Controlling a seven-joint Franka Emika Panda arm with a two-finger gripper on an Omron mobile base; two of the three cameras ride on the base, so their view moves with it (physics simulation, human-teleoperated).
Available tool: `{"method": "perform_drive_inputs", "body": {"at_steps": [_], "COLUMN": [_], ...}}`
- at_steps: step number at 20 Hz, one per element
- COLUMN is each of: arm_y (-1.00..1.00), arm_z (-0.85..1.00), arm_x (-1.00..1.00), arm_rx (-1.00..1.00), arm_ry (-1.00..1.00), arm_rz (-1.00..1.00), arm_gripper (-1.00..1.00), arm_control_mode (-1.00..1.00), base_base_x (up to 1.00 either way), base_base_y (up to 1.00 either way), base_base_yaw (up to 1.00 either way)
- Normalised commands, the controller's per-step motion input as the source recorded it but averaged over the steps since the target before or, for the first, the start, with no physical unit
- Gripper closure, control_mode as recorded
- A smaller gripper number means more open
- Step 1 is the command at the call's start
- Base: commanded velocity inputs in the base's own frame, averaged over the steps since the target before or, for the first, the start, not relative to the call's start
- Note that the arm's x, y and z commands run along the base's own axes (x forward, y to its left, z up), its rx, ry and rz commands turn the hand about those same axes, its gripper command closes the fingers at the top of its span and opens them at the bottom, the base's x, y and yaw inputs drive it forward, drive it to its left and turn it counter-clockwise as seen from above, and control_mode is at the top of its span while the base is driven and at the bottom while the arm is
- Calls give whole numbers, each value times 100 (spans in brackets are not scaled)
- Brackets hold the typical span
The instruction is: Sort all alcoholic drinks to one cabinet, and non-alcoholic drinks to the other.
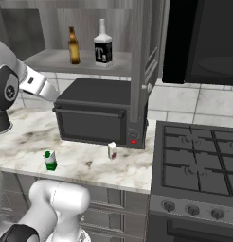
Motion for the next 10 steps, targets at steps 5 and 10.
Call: {"method": "perform_drive_inputs", "body": {"at_steps": [5,10], "arm_y": [9,16], "arm_z": [-36,-22], "arm_x": [-45,-36], "arm_rx": [0,0], "arm_ry": [-3,-2], "arm_rz": [-4,-5], "arm_gripper": [-100,-100], "arm_control_mode": [-100,-100], "base_base_x": [0,0], "base_base_y": [0,0], "base_base_yaw": [0,0]}}
